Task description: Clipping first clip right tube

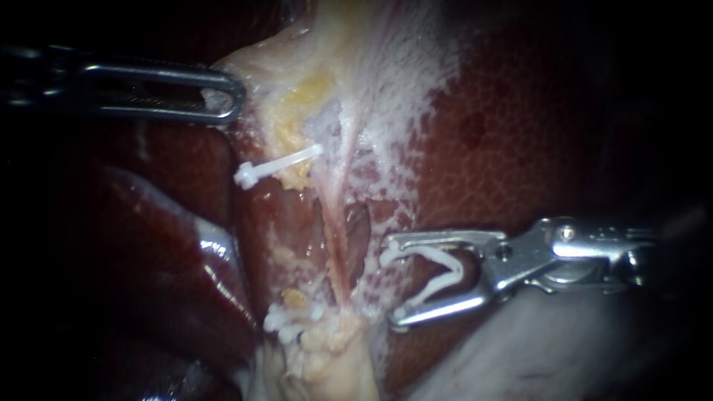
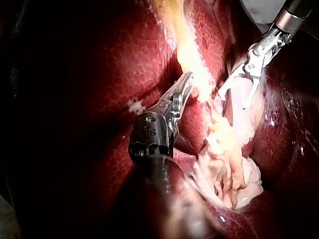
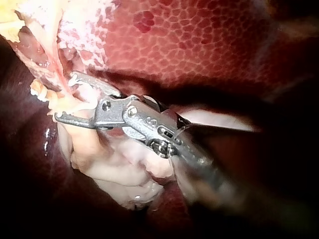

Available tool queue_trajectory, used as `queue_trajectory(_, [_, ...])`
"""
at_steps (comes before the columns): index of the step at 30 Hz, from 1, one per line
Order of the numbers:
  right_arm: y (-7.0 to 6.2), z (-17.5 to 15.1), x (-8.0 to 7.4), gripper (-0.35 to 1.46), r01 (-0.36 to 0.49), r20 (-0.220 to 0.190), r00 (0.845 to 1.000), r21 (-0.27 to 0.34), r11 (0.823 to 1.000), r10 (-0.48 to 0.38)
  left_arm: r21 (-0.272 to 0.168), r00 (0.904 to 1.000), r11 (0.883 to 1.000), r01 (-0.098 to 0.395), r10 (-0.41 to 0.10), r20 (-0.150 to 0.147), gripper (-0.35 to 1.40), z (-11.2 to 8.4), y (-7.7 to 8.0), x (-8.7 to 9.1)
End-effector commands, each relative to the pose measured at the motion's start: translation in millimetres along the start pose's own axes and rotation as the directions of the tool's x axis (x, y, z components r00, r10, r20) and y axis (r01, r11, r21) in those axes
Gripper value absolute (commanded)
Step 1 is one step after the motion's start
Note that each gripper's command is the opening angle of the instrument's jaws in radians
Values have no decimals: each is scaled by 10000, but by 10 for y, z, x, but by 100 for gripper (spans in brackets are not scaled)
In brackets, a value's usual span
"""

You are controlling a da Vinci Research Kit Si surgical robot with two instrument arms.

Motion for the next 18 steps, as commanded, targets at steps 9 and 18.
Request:
queue_trajectory(9, [19, 16, -10, 56, -23, 146, 9999, 525, 9986, 15, -7, 10000, 10000, -2, 2, 2, -35, -1, -3, 0])
queue_trajectory(18, [22, 30, -7, 56, -176, 213, 9996, 616, 9979, 163, -12, 10000, 10000, -1, 1, 3, -35, -1, -4, -1])
